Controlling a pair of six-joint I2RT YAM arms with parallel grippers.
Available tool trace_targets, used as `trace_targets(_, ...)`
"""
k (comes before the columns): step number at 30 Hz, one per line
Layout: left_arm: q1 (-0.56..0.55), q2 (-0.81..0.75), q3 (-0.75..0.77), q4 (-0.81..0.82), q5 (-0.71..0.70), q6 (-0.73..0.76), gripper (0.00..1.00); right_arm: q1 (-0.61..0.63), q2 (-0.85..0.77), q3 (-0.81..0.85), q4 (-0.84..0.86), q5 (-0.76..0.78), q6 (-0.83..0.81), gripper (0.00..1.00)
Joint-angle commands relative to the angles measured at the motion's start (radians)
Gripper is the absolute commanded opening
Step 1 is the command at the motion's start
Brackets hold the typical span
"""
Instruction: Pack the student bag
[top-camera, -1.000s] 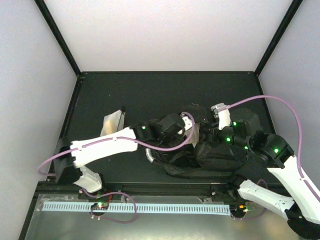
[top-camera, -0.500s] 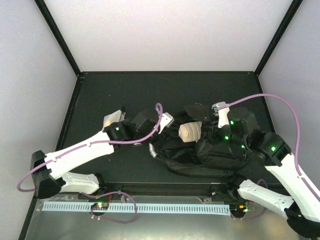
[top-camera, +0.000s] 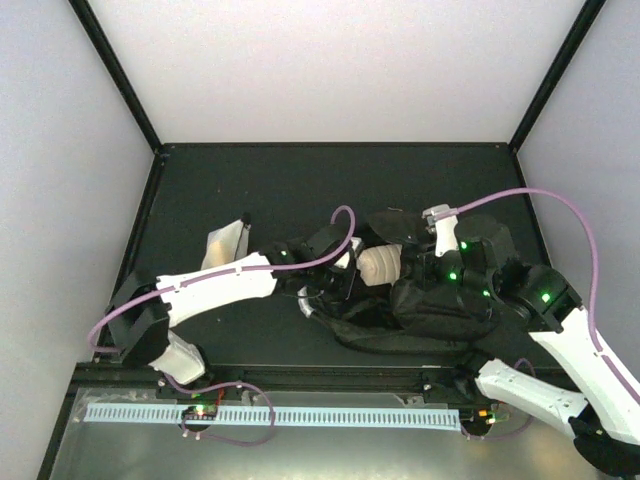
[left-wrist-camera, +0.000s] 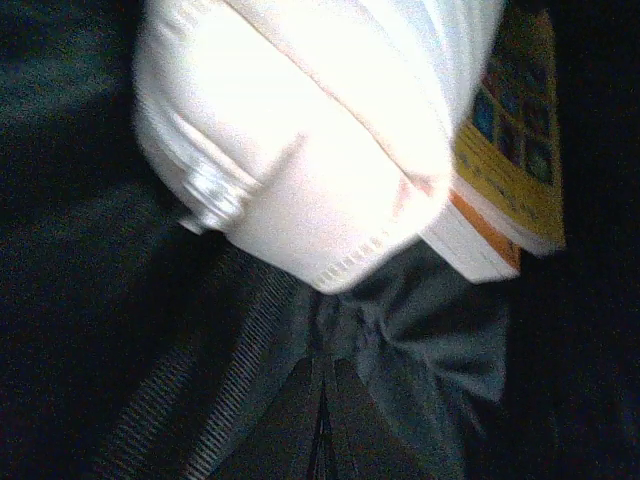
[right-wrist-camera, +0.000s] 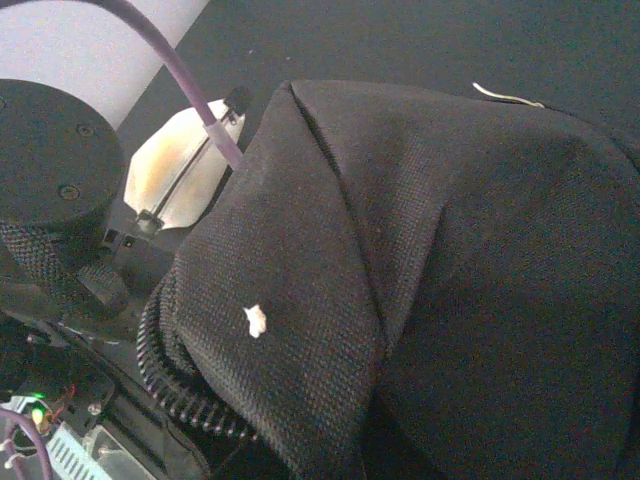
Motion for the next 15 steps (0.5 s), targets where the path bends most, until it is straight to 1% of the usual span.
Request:
trace_targets(1,-0.021,-0.014,-0.006,0.071,-0.246,-0.174,0.02,0.0,-0.031,-0.01,0.131,-0.054,-0.007,0.04)
trace_targets(3,-0.036,-0.034,-0.017,0.09,-0.368,-0.191,0.01,0.0,-0.031,-0.014,0.137,-0.066,-0.003,0.04)
trace_targets(4,-0.039,-0.044,-0.031,0.113,-0.4,-0.205,0.02,0.0,-0.031,-0.014,0.138,-0.066,-0.002,0.04)
trace_targets(5,-0.041,-0.054,-0.058,0.167,-0.4,-0.207,0.02,0.001,-0.031,-0.015,0.139,-0.065,-0.004,0.04)
trace_targets(7,-0.041,-0.054,-0.093,0.239,-0.382,-0.217,0.01,0.0,-0.03,-0.014,0.141,-0.062,-0.004,0.03)
trace_targets(11,-0.041,0.017,-0.059,0.267,-0.313,-0.23,0.02,0.0,-0.024,-0.011,0.153,-0.087,-0.003,0.04)
trace_targets(15,-0.041,0.083,-0.073,0.443,-0.227,-0.24,0.02,0.001,-0.02,-0.021,0.189,-0.15,0.001,0.03)
